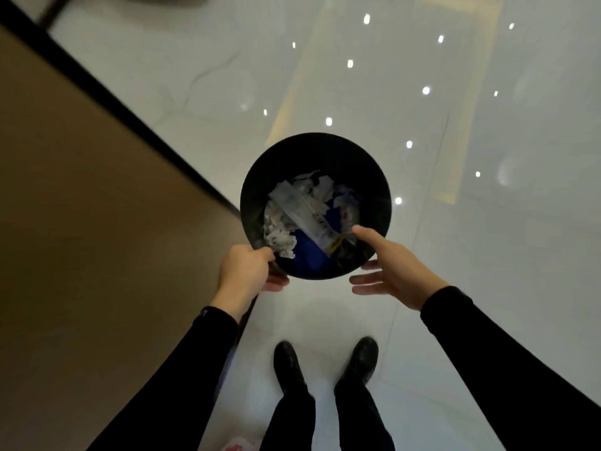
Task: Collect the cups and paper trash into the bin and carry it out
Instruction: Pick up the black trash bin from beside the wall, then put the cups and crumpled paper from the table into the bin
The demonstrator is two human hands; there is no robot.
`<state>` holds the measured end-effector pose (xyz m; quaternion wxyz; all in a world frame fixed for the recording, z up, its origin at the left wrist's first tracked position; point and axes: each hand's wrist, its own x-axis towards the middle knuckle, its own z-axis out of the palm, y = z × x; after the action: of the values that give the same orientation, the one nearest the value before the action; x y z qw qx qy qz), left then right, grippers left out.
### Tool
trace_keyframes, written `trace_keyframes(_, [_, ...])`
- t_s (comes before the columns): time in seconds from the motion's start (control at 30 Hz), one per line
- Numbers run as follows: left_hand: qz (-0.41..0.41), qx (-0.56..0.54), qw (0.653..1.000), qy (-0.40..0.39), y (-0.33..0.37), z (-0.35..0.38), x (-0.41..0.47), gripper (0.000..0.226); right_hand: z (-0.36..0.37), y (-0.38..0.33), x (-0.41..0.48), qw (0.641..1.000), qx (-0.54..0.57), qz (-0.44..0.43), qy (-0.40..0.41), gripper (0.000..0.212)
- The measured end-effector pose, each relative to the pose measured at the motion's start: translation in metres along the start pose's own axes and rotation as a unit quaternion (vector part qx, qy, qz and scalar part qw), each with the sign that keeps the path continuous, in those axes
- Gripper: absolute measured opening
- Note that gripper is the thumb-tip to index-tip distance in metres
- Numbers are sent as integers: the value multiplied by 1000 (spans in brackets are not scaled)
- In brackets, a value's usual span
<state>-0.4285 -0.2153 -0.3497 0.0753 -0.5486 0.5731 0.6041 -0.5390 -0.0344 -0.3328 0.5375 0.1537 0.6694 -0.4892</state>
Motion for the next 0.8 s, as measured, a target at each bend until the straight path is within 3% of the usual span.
trace_keyframes(0.1, [42,17,998,-36,75,6,-38,21,-23,-51,-42,999,-23,-28,-17,27])
trace_keyframes(0.17, [70,50,995,-59,122,13,-62,27,-41,-83,-68,999,-8,-41,-29,21])
trace_keyframes(0.37, [197,185,960,-72,239,45,-128,38,-99,-172,-143,993,-13,-118,-20,24])
trace_keyframes(0.53, [272,189,943,-25,318,67,-142,48,-141,-230,-168,985,36,-165,28,30])
trace_keyframes(0.63, [333,156,930,-5,362,74,-122,34,-163,-271,-161,983,56,-171,42,36])
trace_keyframes(0.8, [403,98,909,-48,434,94,-55,17,-197,-344,-114,977,86,-179,75,40])
